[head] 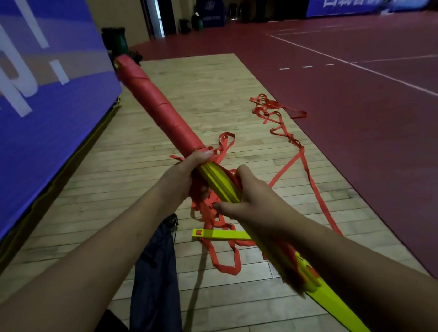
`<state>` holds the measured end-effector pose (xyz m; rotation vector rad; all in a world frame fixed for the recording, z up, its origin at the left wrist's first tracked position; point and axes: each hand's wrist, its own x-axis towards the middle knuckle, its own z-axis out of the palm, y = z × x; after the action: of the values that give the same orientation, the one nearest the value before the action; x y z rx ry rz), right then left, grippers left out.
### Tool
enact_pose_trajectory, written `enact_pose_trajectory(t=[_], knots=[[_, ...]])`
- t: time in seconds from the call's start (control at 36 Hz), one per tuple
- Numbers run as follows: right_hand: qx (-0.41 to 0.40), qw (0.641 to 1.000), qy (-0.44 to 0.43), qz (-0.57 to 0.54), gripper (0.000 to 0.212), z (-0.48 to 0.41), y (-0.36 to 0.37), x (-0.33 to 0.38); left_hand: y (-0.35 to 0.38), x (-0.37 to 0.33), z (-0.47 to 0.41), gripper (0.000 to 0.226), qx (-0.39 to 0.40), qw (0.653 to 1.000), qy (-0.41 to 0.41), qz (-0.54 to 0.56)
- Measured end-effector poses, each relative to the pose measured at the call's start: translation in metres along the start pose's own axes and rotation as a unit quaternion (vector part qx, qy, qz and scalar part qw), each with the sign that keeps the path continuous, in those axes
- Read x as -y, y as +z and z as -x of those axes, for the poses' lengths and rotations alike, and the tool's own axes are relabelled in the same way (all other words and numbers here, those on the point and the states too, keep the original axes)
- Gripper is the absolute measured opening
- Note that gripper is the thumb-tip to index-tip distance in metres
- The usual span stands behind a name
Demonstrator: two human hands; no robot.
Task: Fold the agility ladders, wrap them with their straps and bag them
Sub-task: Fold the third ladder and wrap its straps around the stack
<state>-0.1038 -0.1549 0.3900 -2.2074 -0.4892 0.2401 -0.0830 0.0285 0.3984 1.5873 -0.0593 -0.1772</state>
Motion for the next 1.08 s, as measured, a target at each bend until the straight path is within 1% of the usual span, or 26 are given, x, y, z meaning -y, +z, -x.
enact_pose_trajectory(t=[0.06, 0.08, 0.14, 0.17, 0.19, 0.22, 0.25, 0.31, 0.33, 0.39, 0.44, 0.5, 0.56, 0.58, 0.61, 0.67, 0.72, 0.75, 0.81, 0.86, 0.92, 0.97, 1.0, 1.08], knots=[[0.036, 0.991, 0.040, -0.123, 0.053, 0.002, -0.006, 0.005, -0.003, -0.003, 0.002, 0.038, 0.013, 1.000, 0.022, 0.009], [0.061, 0.975, 0.078, -0.197, 0.058, 0.002, -0.009, 0.006, -0.005, -0.005, 0.004, 0.041, 0.021, 0.999, 0.032, 0.013], [0.160, 0.918, 0.139, -0.334, 0.063, 0.002, -0.012, 0.006, -0.009, -0.007, 0.003, 0.049, 0.043, 0.998, 0.048, 0.022], [0.212, 0.888, 0.143, -0.382, 0.065, 0.001, -0.012, 0.006, -0.010, -0.008, 0.004, 0.050, 0.055, 0.996, 0.057, 0.032], [0.247, 0.863, 0.133, -0.421, 0.066, 0.001, -0.011, 0.005, -0.009, -0.010, 0.005, 0.049, 0.067, 0.995, 0.064, 0.041], [0.260, 0.848, 0.123, -0.445, 0.064, 0.001, -0.011, 0.005, -0.008, -0.010, 0.005, 0.047, 0.073, 0.994, 0.067, 0.054], [0.258, 0.843, 0.119, -0.456, 0.061, 0.000, -0.010, 0.004, -0.008, -0.011, 0.006, 0.044, 0.073, 0.993, 0.066, 0.066], [0.230, 0.851, 0.120, -0.457, 0.058, 0.001, -0.010, 0.008, -0.008, -0.012, 0.006, 0.045, 0.058, 0.994, 0.053, 0.080], [0.213, 0.860, 0.116, -0.449, 0.057, 0.002, -0.012, 0.011, -0.009, -0.012, 0.005, 0.048, 0.055, 0.994, 0.045, 0.082], [0.175, 0.891, 0.104, -0.405, 0.052, 0.006, -0.017, 0.016, -0.010, -0.012, 0.003, 0.053, 0.047, 0.996, 0.020, 0.070], [0.138, 0.931, 0.090, -0.324, 0.046, 0.009, -0.021, 0.019, -0.012, -0.009, 0.001, 0.059, 0.036, 0.998, -0.027, 0.045], [0.098, 0.959, 0.077, -0.256, 0.044, 0.010, -0.020, 0.017, -0.014, -0.005, 0.002, 0.080, 0.049, 0.995, -0.083, 0.007], [0.066, 0.967, 0.066, -0.237, 0.039, 0.011, -0.019, 0.014, -0.014, -0.001, 0.002, 0.101, 0.053, 0.991, -0.113, -0.054], [0.056, 0.968, 0.062, -0.235, 0.037, 0.012, -0.019, 0.014, -0.013, -0.001, 0.003, 0.103, 0.045, 0.989, -0.113, -0.078], [0.048, 0.970, 0.060, -0.232, 0.036, 0.011, -0.019, 0.014, -0.013, 0.000, 0.001, 0.100, 0.035, 0.989, -0.109, -0.093], [0.028, 0.971, 0.055, -0.229, 0.031, 0.010, -0.021, 0.014, -0.011, -0.003, -0.002, 0.087, 0.026, 0.990, -0.096, -0.098], [0.010, 0.982, 0.047, -0.185, 0.024, 0.008, -0.019, 0.016, -0.005, -0.006, -0.001, 0.074, 0.030, 0.990, -0.074, -0.120], [0.001, 0.990, 0.041, -0.136, 0.025, 0.007, -0.017, 0.016, -0.001, -0.007, 0.001, 0.068, 0.029, 0.990, -0.061, -0.128], [-0.019, 0.999, 0.027, -0.008, 0.036, 0.005, -0.010, 0.013, 0.005, -0.003, 0.003, 0.061, 0.017, 0.992, -0.046, -0.117], [-0.048, 0.991, 0.013, 0.121, 0.048, 0.005, -0.004, 0.008, 0.009, 0.002, 0.004, 0.056, 0.000, 0.995, -0.040, -0.087], [-0.073, 0.981, -0.003, 0.178, 0.051, 0.006, 0.001, 0.008, 0.013, 0.006, 0.003, 0.057, -0.029, 0.998, -0.031, -0.052], [-0.075, 0.981, -0.021, 0.179, 0.048, 0.006, 0.004, 0.011, 0.013, 0.006, 0.003, 0.055, -0.076, 0.997, -0.002, -0.032], [-0.072, 0.984, -0.029, 0.161, 0.044, 0.006, 0.005, 0.012, 0.013, 0.005, 0.003, 0.055, -0.093, 0.995, 0.016, -0.026], [-0.038, 0.997, -0.034, 0.065, 0.039, 0.007, 0.003, 0.018, 0.006, 0.000, 0.004, 0.055, -0.100, 0.993, 0.061, -0.013]])
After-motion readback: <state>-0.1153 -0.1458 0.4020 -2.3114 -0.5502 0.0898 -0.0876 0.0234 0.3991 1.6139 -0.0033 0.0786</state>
